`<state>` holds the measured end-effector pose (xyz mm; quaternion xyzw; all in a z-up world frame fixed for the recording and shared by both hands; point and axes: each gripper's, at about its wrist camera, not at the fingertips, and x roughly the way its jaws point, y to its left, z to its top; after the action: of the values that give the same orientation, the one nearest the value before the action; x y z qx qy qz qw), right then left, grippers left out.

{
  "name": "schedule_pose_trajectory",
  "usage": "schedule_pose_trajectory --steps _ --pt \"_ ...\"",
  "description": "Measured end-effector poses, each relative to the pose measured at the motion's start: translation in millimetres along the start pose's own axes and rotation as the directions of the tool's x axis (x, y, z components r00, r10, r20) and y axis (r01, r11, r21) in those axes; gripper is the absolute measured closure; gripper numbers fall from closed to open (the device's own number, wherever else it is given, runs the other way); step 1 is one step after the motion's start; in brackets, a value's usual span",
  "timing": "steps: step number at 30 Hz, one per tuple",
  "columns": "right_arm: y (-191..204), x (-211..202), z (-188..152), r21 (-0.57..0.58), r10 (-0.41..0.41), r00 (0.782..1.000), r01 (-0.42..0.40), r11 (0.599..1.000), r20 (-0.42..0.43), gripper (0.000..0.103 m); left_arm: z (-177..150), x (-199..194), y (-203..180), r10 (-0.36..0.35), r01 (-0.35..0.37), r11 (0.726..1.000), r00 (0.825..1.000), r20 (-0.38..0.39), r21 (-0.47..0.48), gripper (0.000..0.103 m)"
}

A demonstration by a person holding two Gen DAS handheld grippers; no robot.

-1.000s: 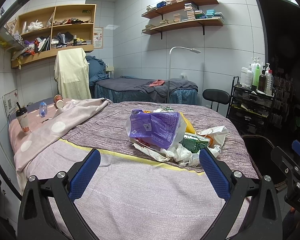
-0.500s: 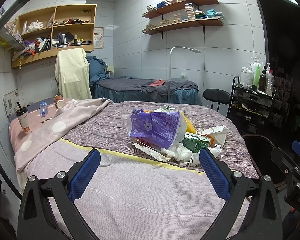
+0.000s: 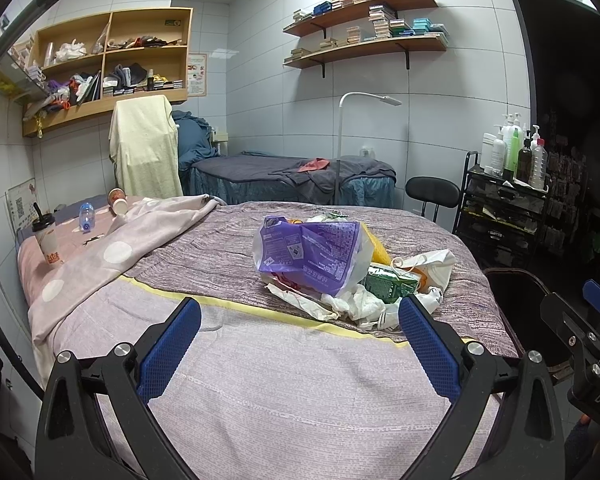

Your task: Collect trash

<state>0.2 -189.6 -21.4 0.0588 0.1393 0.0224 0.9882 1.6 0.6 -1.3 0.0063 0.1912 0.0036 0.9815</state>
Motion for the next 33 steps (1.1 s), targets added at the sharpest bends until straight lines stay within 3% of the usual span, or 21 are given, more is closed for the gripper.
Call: schedule_pose_trajectory --steps 23,29,33 --pt "1.0 2.9 -5.0 0.001 -0.001 1.0 0.001 1.0 -0.006 0.005 -4.7 1.2 -1.6 -0.001 0.001 1.0 1.0 -0.005 0.001 0.006" --pt "4.4 11.9 -10.1 -0.021 -0.013 0.999 0.012 1.0 -0.038 0.005 -18.3 12.9 5.5 -0.008 0.008 1.0 0.998 -0.064 0.001 0.006" --pt "4.8 26.0 -13.3 -0.015 0.017 0.994 -0.019 1.0 -0.107 0.005 -25.9 21.4 12.5 -0.011 0.011 1.0 0.994 -0.112 -0.004 0.006"
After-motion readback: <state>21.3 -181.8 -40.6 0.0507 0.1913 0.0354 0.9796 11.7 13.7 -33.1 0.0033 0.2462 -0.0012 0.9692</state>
